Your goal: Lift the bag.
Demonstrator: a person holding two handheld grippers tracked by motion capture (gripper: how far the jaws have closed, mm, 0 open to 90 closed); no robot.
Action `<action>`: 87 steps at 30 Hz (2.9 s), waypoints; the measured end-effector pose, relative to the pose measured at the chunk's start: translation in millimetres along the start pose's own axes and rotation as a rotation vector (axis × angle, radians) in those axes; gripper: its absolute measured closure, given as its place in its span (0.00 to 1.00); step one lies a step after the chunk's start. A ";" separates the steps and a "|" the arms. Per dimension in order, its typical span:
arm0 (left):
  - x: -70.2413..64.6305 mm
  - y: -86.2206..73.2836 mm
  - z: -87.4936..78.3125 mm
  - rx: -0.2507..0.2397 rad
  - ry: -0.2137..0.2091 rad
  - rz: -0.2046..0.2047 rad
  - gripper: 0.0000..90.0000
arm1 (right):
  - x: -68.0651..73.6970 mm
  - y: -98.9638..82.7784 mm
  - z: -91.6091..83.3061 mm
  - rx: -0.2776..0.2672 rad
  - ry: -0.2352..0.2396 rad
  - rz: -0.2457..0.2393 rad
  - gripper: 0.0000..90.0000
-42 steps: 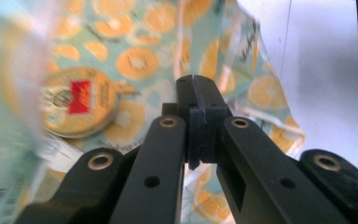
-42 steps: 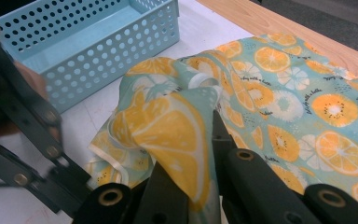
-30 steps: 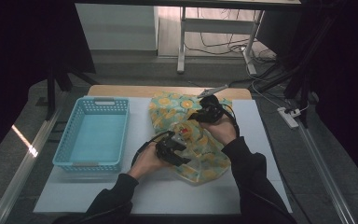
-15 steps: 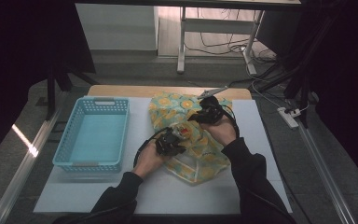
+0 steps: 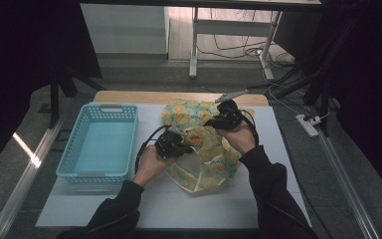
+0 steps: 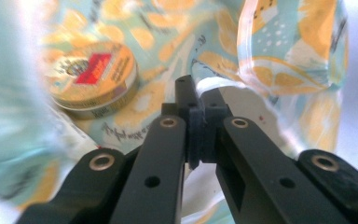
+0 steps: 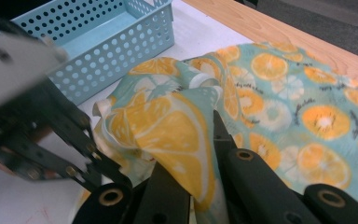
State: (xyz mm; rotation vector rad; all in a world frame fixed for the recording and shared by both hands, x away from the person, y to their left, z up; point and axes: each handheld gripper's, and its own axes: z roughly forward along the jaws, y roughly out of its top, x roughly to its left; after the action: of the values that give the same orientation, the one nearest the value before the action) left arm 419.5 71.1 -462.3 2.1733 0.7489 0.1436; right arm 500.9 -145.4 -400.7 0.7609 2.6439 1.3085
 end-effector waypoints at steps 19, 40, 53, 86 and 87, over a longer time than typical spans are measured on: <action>2.2 42.6 -69.4 -0.101 0.050 0.051 1.00 | 3.5 24.3 -19.9 -0.050 0.005 -0.017 0.99; -1.6 95.5 -129.7 -0.146 0.149 0.123 1.00 | 15.6 66.9 -43.1 -0.124 0.006 -0.061 0.99; -5.1 117.6 -164.9 -0.184 0.197 0.134 1.00 | 21.5 87.9 -58.6 -0.167 -0.004 -0.081 0.99; -9.5 140.5 -189.1 -0.255 0.214 0.117 1.00 | 23.0 111.3 -94.9 -0.268 -0.049 -0.084 0.99; -8.9 140.0 -184.4 -0.241 0.212 0.112 1.00 | 21.6 109.2 -93.4 -0.263 -0.051 -0.078 0.99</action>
State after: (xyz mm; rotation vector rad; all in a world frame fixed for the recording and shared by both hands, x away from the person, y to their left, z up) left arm 414.7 120.4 -236.0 1.9883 0.6876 0.5029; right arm 497.2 -147.0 -255.5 0.6377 2.3714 1.5507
